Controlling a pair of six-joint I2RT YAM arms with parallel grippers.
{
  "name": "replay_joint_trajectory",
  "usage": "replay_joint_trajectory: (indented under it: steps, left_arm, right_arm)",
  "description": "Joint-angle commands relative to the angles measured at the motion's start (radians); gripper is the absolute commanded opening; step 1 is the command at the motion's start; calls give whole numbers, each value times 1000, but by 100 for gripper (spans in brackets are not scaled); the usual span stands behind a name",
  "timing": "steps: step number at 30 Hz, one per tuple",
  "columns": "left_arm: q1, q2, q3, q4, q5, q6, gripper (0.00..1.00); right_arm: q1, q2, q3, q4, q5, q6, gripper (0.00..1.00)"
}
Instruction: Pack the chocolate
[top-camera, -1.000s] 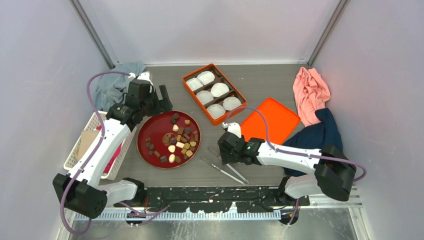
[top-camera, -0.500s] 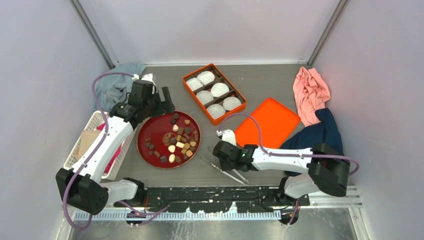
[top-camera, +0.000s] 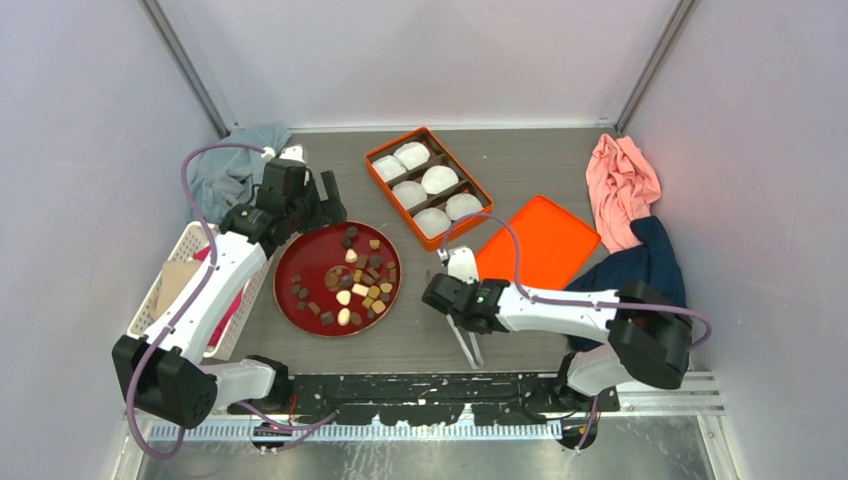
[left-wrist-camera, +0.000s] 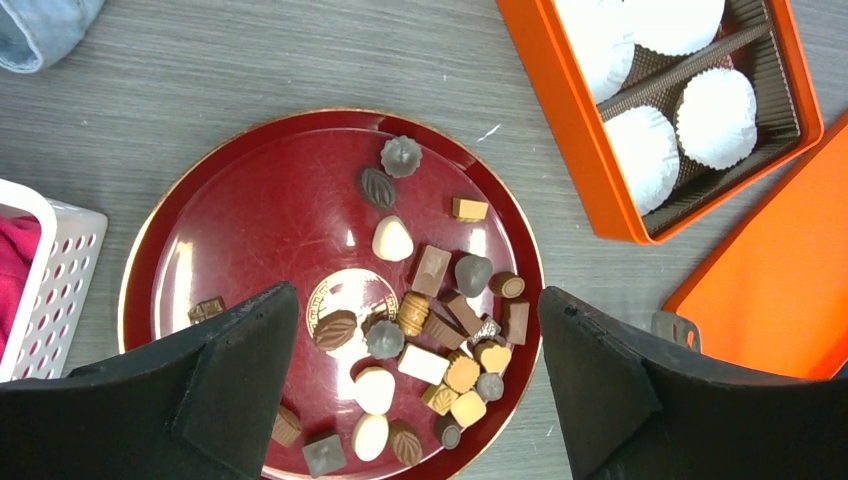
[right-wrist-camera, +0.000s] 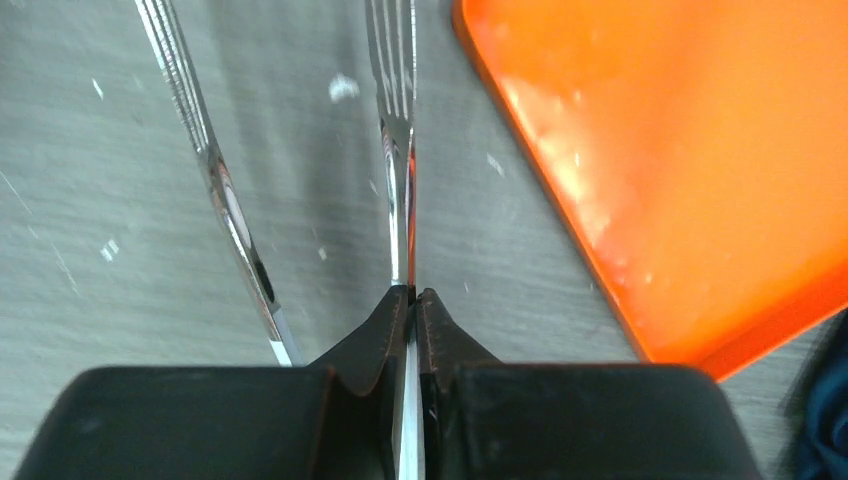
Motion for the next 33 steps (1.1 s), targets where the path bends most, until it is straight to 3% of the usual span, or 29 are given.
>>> replay_joint_trajectory:
  steps: [1,3,5,9,11,12,16,19,24,28,33]
  left_arm:
    - [-2,-27,11,71,-27,-6,90]
    - [-2,-23,16,62,-24,-14,89]
    - [-2,-32,15,56,-41,-26,89]
    - [-2,-70,-8,79,-62,-25,89]
    - [-2,-78,-11,82,-63,-19,89]
    - [-2,-78,-10,82,-62,-16,89]
    - [-2,-70,-13,85,-63,-20,89]
    - [-2,-66,-21,96,-63,-34,89]
    - [-2,-71,-32,114,-43,-40,89]
    - [-2,-79,-66,149,-60,-40,87]
    - [-2,-103,-120,204,-67,-40,86]
  right_arm:
    - [-29,97,144,44,114,6,12]
    - [-30,165,195,59,143,-7,14]
    - [-33,206,235,65,170,-17,23]
    - [-34,197,277,61,168,-33,73]
    - [-34,154,277,51,166,-27,89]
    - [-35,124,272,49,162,-20,92]
    - [-32,30,200,122,67,10,94]
    - [-7,1,122,180,98,80,95]
    - [11,-47,25,260,76,52,95]
    - [10,-4,43,214,-26,2,94]
    - [15,49,20,243,-22,5,93]
